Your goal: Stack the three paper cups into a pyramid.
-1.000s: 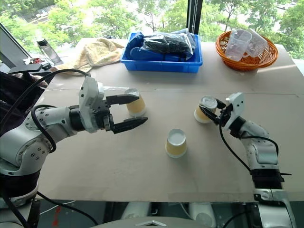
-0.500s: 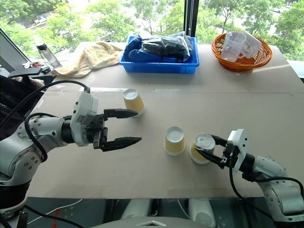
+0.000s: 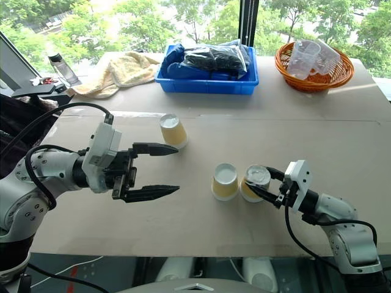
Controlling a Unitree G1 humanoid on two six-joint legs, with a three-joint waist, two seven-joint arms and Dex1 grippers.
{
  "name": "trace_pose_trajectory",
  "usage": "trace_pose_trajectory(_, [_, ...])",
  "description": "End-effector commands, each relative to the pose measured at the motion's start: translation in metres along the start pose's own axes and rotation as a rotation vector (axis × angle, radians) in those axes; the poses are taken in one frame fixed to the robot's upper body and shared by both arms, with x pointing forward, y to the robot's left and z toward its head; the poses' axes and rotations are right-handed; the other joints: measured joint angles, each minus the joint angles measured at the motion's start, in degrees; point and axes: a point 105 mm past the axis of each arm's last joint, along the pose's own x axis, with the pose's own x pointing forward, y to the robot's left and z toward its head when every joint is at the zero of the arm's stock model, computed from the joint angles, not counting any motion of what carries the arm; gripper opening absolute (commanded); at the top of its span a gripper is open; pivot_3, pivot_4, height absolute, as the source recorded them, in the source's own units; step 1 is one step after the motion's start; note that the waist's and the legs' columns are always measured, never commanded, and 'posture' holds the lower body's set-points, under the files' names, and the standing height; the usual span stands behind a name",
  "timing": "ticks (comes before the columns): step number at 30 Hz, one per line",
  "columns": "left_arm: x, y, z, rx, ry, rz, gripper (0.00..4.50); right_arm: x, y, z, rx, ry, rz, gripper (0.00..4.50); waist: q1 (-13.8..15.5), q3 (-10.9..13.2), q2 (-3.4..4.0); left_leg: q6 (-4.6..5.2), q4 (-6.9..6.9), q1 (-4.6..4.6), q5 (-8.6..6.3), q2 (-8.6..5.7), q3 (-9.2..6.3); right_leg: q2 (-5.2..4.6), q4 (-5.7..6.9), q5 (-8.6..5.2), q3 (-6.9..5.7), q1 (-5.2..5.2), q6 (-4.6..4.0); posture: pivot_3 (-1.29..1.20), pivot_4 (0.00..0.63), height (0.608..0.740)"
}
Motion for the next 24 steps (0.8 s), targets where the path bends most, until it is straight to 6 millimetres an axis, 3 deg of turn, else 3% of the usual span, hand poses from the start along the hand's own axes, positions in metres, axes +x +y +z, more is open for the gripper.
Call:
trace_pose_trajectory(1, [0.000,-0.006,0.008,0.055,-0.003,-0.025,4.50,0.003,0.002,0.008,-0.040,-0.021,0.023,1.98,-0.01,0.00,0.00,0.00,0.00,0.00,0.00,0.00,0.00,0.01,0.01,0.00,0.00,0.00,0.00,0.00,0.150,0.733])
trace_pose_trajectory(3, [0.001,-0.007,0.008,0.058,-0.004,-0.030,4.50,0.003,0.001,0.008,-0.048,-0.021,0.025,2.97,-0.01,0.00,0.00,0.00,0.00,0.00,0.00,0.00,-0.01,0.02,0.01,0.00,0.00,0.00,0.00,0.00,0.150,0.733])
trace_pose_trajectory(7, [0.000,-0.005,0.010,0.046,-0.029,-0.011,4.50,0.000,0.003,0.011,-0.048,-0.030,0.033,4.44,0.01,0.00,0.00,0.00,0.00,-0.01,0.00,0.00,-0.01,0.02,0.01,0.00,0.00,0.00,0.00,0.00,0.150,0.733])
trace_pose_trajectory(12, [-0.004,0.000,0.018,0.028,-0.129,0.051,4.50,-0.008,0.003,0.021,-0.062,-0.039,0.015,4.44,0.03,0.00,-0.01,0.00,0.00,-0.02,0.00,0.00,0.00,-0.02,0.00,0.00,0.01,0.00,0.00,0.00,0.150,0.733])
trace_pose_trajectory(15, [-0.014,0.008,0.020,0.008,-0.253,0.184,4.50,-0.022,-0.001,0.038,-0.109,-0.036,-0.015,4.44,-0.01,0.01,0.10,0.00,0.00,-0.01,0.00,0.00,-0.01,-0.04,0.00,0.01,0.02,0.00,0.01,0.00,0.150,0.733])
trace_pose_trajectory(19, [-0.024,0.032,0.007,-0.041,-0.350,0.435,4.50,-0.048,0.012,0.057,-0.014,-0.015,0.044,4.44,0.34,0.00,0.00,0.00,0.00,0.00,0.00,0.00,0.01,-0.11,0.01,0.05,0.02,0.03,0.07,0.00,0.150,0.733])
trace_pose_trajectory(24, [-0.025,0.075,-0.019,-0.040,-0.320,0.708,4.50,-0.052,0.008,0.077,-0.034,-0.069,0.074,4.44,1.28,-0.10,-0.26,0.00,0.09,0.10,0.00,0.02,-0.11,0.07,0.02,0.01,-0.05,0.16,0.02,0.00,0.150,0.733])
